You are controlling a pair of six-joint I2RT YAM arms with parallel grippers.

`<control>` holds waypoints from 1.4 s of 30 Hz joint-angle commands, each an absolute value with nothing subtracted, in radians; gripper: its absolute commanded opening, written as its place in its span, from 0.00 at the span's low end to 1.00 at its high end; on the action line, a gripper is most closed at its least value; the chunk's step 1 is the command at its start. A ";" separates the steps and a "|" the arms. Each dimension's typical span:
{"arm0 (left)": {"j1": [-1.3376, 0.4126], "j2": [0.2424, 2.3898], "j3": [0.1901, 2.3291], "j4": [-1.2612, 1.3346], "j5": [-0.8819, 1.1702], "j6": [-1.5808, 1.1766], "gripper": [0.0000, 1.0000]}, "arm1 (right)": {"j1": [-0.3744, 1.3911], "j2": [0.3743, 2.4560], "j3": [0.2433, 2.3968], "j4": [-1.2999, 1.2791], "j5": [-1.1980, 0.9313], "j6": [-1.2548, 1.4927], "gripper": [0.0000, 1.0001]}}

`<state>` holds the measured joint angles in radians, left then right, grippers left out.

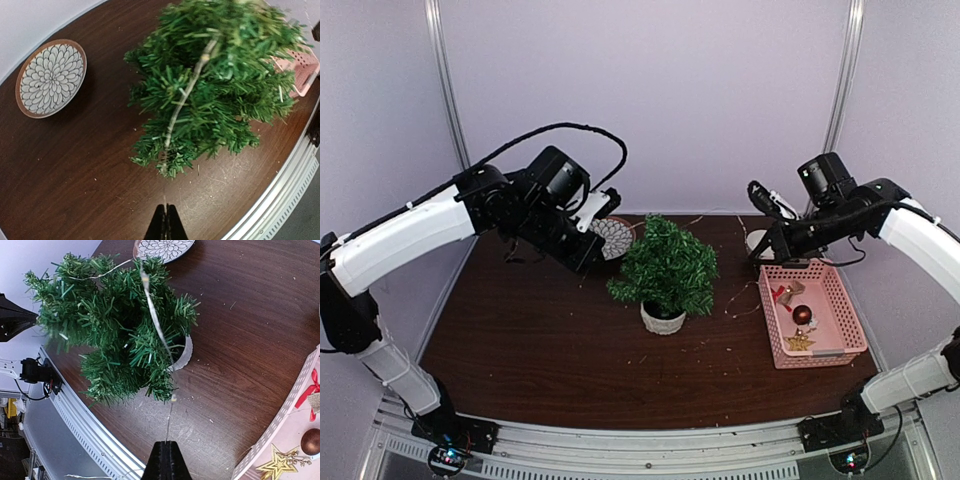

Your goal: Decorate the small christmas tree

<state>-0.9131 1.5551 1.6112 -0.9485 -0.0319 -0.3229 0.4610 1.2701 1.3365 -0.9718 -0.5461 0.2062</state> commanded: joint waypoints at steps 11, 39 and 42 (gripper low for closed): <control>-0.816 1.634 1.780 -0.777 -0.052 -0.398 0.00 | 0.469 1.320 1.437 -0.793 -0.478 0.297 0.00; -0.637 1.581 1.647 -0.562 0.050 -0.555 0.00 | 0.466 1.381 1.477 -0.572 -0.533 0.338 0.00; -0.629 1.598 1.673 -0.594 0.029 -0.565 0.00 | 0.465 1.370 1.458 -0.556 -0.522 0.349 0.00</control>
<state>-0.6403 1.6058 1.6432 -0.6430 0.0151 -0.5358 0.4648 1.3785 1.4418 -0.6067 -0.5190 0.3256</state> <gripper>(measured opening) 0.008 0.017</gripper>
